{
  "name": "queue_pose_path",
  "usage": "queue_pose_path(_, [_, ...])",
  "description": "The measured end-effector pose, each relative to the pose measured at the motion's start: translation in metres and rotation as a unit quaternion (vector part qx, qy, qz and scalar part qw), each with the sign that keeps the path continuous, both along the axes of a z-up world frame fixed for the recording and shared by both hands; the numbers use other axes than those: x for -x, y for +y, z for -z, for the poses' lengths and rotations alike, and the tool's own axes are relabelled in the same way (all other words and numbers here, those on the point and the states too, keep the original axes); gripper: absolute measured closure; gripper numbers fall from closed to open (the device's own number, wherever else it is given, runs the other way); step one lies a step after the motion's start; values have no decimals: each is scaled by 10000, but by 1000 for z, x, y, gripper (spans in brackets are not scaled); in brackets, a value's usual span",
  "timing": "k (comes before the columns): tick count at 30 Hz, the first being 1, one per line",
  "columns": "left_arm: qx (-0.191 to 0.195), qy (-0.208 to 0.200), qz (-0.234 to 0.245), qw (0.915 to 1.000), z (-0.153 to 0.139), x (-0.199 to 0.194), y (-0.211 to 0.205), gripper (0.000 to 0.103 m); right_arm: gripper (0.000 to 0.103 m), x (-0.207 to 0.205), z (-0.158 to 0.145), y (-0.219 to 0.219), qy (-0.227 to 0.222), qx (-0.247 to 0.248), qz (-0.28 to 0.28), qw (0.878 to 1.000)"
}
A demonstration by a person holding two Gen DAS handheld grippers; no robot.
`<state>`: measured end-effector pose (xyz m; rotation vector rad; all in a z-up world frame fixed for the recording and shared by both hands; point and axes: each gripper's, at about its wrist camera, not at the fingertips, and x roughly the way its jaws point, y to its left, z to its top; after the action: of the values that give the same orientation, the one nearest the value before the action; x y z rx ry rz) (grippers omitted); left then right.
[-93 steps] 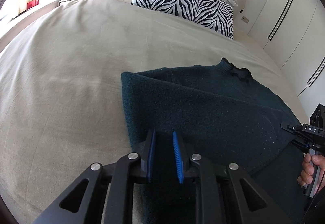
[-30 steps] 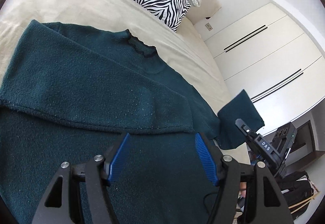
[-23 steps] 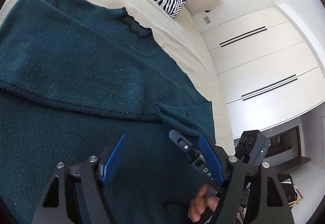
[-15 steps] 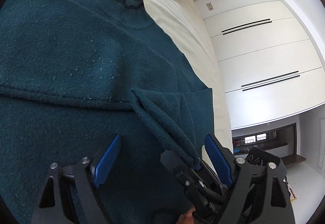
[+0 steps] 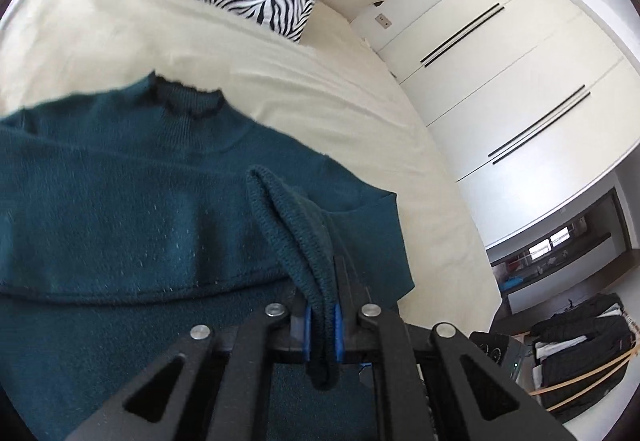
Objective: Fold small clothes
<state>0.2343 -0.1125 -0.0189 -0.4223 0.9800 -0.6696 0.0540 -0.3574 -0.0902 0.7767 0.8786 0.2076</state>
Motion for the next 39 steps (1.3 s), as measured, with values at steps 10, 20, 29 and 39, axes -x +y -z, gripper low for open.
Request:
queue_pose_path(10, [-417, -542, -379, 9969, -11, -33, 67, 94, 37, -14, 10, -32, 52, -1025, 467, 9936])
queue_pose_path(20, [-892, 178, -828, 9924, 79, -62, 112, 94, 37, -39, 26, -71, 43, -1806, 1265, 9754])
queue_pose_path(29, [-736, 272, -853, 9933, 98, -61, 126, 69, 37, -58, 28, -108, 36, -1871, 1986, 9621])
queue_pose_path(39, [-786, -271, -1391, 9868, 63, -51, 144, 37, 35, -62, -35, -100, -330, -1217, 1595, 9791])
